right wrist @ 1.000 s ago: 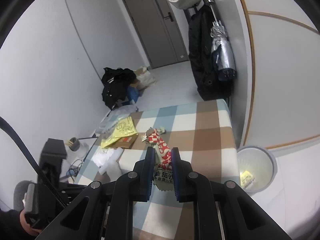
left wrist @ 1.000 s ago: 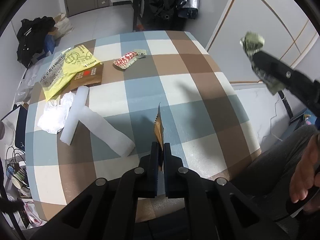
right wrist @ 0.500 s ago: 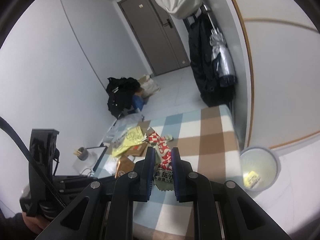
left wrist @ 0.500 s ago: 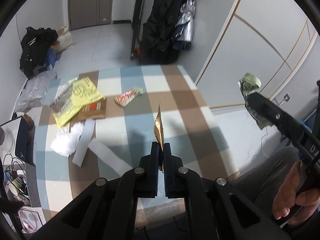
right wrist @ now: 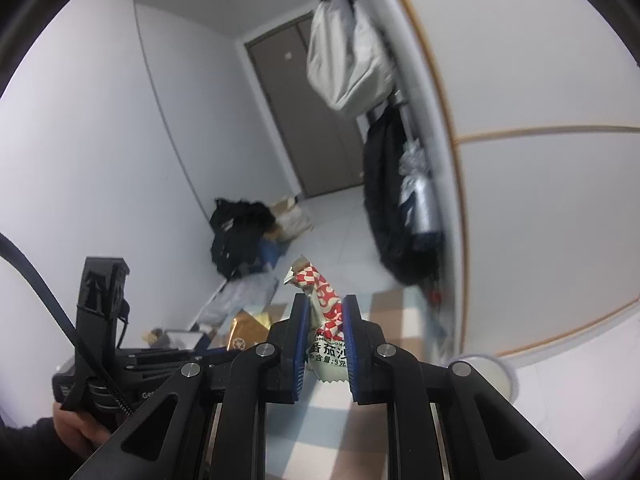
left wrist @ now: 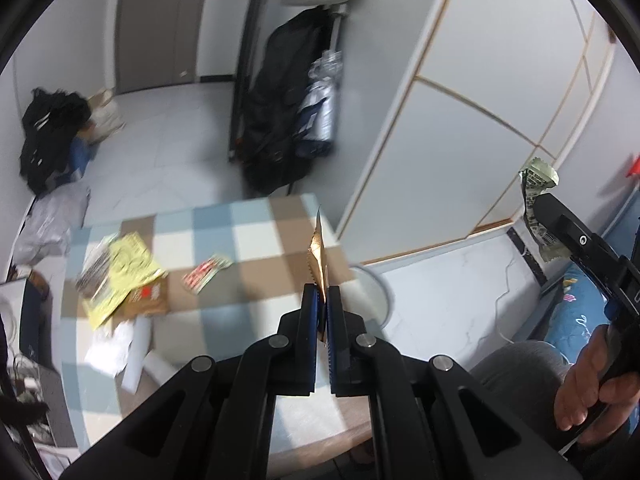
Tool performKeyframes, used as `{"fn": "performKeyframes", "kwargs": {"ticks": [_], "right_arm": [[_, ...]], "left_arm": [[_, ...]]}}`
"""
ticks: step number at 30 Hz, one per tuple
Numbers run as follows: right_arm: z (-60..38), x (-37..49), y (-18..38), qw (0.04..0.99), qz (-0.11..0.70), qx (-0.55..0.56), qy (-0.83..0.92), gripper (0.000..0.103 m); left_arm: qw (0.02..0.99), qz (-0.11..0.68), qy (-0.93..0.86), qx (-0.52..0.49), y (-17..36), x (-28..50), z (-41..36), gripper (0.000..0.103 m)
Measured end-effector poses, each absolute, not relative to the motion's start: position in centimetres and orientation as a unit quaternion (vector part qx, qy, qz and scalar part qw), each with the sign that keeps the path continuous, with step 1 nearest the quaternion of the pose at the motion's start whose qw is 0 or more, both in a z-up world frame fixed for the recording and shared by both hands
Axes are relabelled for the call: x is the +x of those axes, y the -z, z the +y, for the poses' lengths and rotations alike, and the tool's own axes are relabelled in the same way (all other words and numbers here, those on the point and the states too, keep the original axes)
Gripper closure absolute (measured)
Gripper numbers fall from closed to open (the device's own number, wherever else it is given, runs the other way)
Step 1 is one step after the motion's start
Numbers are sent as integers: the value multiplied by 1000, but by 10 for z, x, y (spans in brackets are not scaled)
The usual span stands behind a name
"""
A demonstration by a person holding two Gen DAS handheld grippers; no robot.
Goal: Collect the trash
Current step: 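Lift the brown packet with the left gripper toward the bin while the right gripper holds the wrapper, then carry the brown packet and snack wrapper in both grippers over the white bin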
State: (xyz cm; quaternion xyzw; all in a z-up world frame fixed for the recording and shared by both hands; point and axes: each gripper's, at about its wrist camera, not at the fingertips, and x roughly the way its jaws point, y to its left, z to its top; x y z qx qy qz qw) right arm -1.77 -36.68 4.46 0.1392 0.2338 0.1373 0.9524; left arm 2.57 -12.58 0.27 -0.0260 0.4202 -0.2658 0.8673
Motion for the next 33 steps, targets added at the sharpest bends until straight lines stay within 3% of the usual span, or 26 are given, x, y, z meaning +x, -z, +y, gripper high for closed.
{"fn": "performKeyframes", "kwargs": {"ticks": [14,33], "right_arm": [[-484,-41,-29,955,235,181,-28,87],[-587,44,149,871,388,299,29,87]], "left_arm": [[834,431,345,2,2,54,-215,102],[766,531,360,51,92,108,-329,102]]}}
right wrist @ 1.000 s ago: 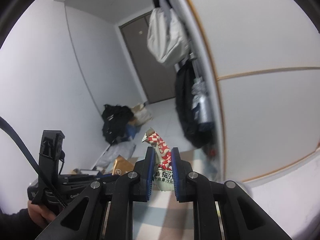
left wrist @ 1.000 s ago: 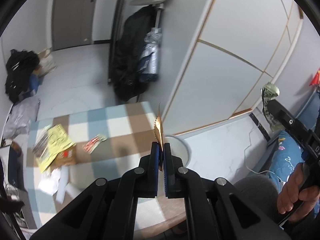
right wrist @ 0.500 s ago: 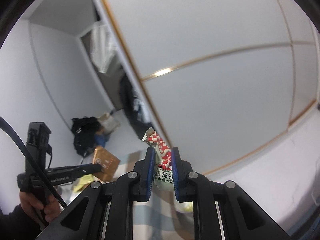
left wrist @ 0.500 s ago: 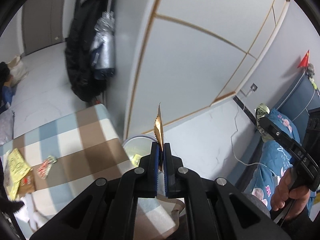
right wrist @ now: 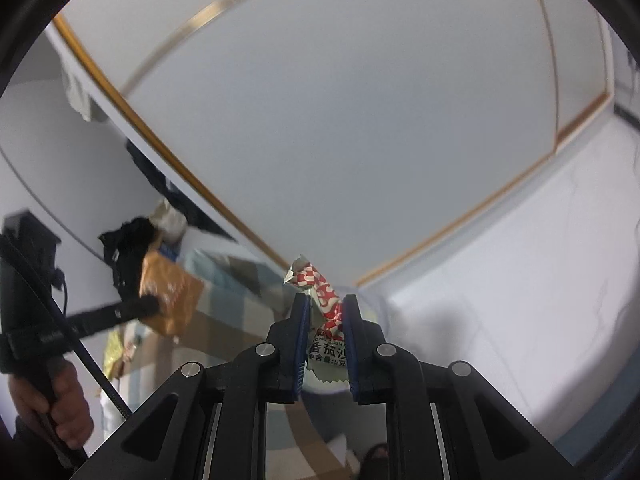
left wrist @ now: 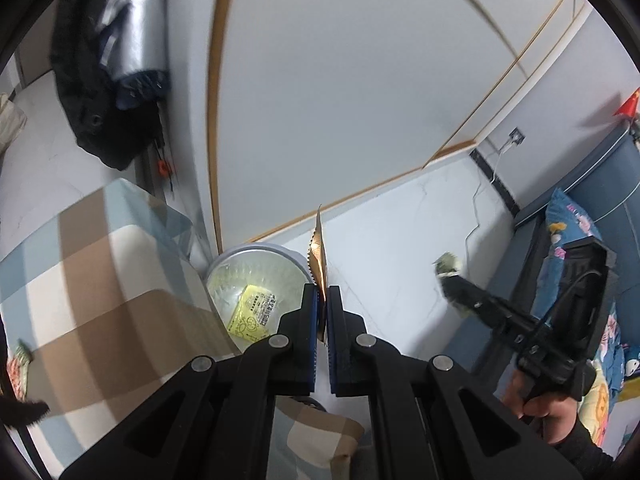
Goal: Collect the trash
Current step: 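Carry the brown packet and snack wrapper in both grippers over the white bin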
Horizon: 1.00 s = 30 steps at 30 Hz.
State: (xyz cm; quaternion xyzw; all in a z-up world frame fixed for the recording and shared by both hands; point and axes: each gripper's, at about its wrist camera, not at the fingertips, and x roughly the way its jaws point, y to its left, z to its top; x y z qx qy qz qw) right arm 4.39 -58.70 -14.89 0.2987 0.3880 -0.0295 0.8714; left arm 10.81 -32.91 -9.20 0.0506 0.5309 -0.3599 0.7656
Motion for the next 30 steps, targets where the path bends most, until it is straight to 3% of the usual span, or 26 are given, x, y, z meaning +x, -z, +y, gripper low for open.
{"fn": "performKeyframes", "kwargs": {"ticks": [20,30], "right_arm": [[-581,130,314,727,501,462,-80,87],[-574,133,345,703,524,476,-66,84]], "left_arm": [[731,590,325,108,148,132,-366,102],[726,603,314,106,154,138,-369,102]]}}
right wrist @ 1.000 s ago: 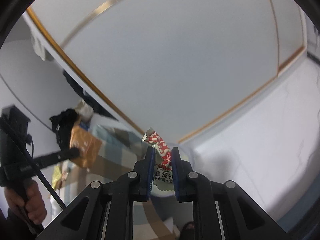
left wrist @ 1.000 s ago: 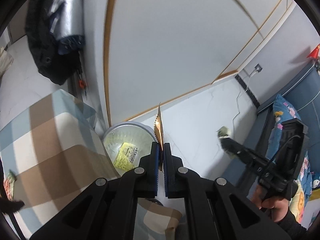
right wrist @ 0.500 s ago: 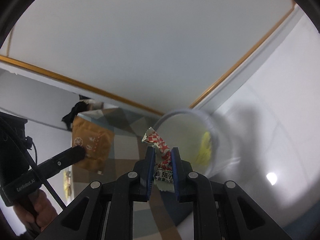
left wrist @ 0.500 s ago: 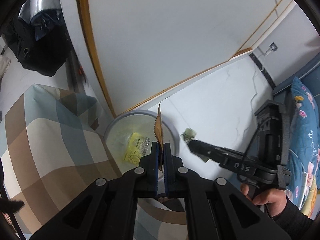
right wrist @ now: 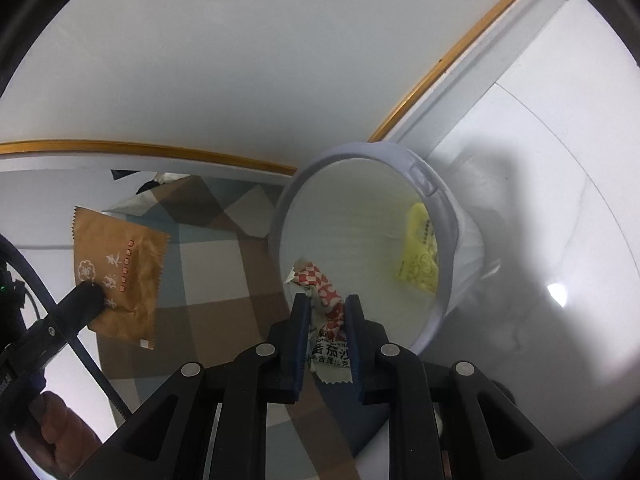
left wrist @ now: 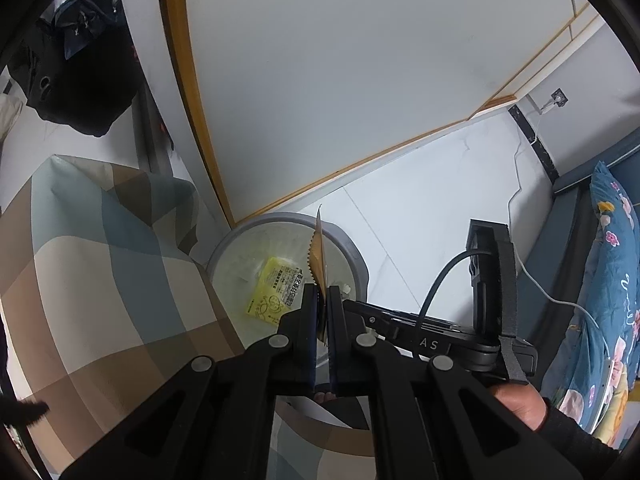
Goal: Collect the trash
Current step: 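Carry the brown packet and snack wrapper in both grippers over the white bin, then open the right gripper to drop the wrapper while the left gripper drops the packet into the bin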
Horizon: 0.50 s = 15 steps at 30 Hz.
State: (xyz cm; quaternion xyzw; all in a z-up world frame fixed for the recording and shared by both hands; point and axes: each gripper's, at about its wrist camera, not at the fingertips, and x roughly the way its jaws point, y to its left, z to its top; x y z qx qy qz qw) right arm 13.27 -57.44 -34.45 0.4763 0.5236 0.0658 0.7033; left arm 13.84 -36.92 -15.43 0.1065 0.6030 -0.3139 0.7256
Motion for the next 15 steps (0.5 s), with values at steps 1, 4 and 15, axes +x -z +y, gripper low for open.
{"fn": "performKeyframes", "kwargs": {"ticks": [1,4,15], "right_arm": [[-573,136,346,703,523,477,-63,82],[-576,134,344,701,512,492,-63,68],[-600,110,320,737,488,467,-17,65]], "left_arm": [[724,606,312,105,155,140,-370,102],[724,610,307,97,158,142,-372,102],[703,639,298,98,172,143,-373,102]]}}
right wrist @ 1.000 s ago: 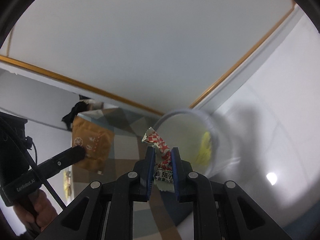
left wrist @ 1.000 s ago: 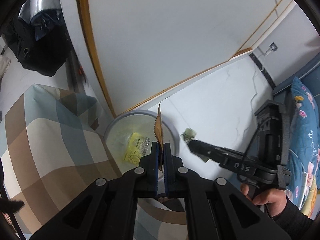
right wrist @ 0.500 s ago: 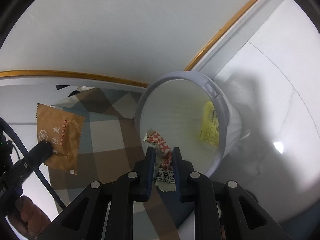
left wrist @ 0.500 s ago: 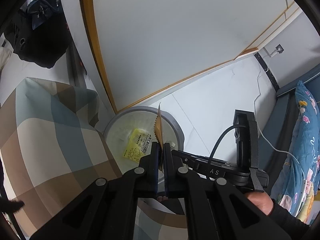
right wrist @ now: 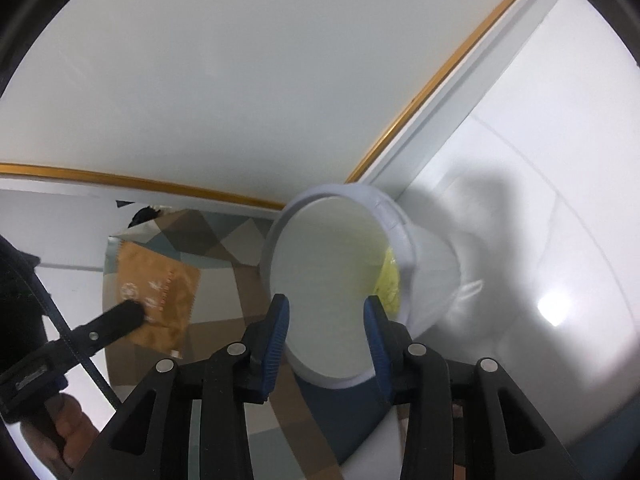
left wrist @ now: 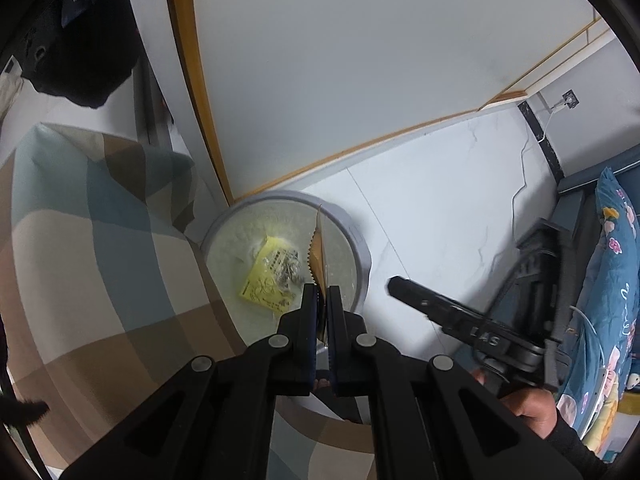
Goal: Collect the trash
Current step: 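Open the right gripper to drop the wrapper while the left gripper drops the packet into the bin, then move both grippers back over the table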
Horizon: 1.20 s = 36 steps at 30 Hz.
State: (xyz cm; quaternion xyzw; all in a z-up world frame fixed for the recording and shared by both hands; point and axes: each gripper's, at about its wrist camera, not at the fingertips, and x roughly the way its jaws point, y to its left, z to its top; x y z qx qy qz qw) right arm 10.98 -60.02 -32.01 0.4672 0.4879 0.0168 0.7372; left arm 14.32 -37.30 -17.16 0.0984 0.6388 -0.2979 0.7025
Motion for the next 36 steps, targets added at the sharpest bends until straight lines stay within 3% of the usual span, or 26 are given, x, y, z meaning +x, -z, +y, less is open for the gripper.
{"fn": "performKeyframes", "kwargs": {"ticks": [6,13,16,20,25,27,29,36], "right_arm": [[-611,89,306,753,481,449,11,60],[-617,74,296,764,470,442,24,55],[-621,69,294,764,463,449,25,54],[-625,66,291,766,454,455,27,53],[-624,67,288,768,453,452,23,52],[-622,67,286,767,453,453,22,52],[-621,66,282,769,452,451,20,51],[-615,68,256,785,450,425,25,36]], "left_arm": [[693,650,298,95,176,143,-377,102],[675,674,287,88,188,142,-380,85],[676,673,284,94,190,142,-380,84],[677,677,273,92,194,143,-378,74],[681,674,273,90,191,140,-373,73],[684,669,274,92,187,138,-371,67],[693,661,273,87,181,138,-366,52],[730,619,284,62,154,130,-345,48]]}}
